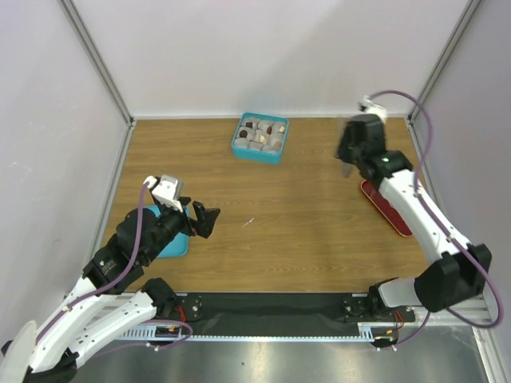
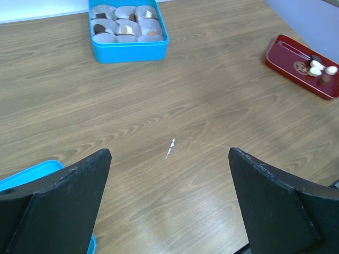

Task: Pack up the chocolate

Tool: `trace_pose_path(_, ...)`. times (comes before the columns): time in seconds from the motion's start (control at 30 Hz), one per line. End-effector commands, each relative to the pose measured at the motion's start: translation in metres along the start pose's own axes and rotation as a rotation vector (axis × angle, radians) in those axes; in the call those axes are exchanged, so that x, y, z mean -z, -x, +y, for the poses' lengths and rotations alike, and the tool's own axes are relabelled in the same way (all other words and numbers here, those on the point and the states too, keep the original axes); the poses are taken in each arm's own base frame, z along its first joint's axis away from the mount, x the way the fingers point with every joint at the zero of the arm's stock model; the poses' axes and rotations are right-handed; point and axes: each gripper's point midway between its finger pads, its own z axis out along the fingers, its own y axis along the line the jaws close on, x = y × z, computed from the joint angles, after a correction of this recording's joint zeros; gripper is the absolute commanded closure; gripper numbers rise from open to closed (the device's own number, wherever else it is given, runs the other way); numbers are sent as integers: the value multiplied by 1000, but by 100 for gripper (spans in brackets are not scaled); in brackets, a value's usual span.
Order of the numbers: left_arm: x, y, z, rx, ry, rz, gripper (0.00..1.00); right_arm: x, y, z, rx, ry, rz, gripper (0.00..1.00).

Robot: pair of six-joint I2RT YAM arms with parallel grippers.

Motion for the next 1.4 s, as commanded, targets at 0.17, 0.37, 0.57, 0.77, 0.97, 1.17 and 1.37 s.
trace_pose_path(0.17,-2,4,-14,11,-77,-17,0,60,-73,-161,-165,-483,269,55)
trace_pose_path(0.37,-5,0,-14,5,-71,1,0,82,-104,-215,-194,-728,349,55)
trace_pose_path(0.57,-15,-12,-16,3,-70,57,0,83,-118,-215,-214,-725,373,54)
trace_pose_path(0.77,-19,-16,-13,8,-48,77,0,91,-121,-238,-239,-750,369,52)
trace_pose_path(0.97,-20,-19,-11,19,-32,81,0,90,-125,-234,-303,-675,357,52)
trace_pose_path(1.17,-22,-20,-11,19,-27,89,0,86,-126,-221,-328,-605,354,52)
trace_pose_path(1.37,-20,-21,-10,22,-25,90,0,83,-132,-219,-333,-594,357,52)
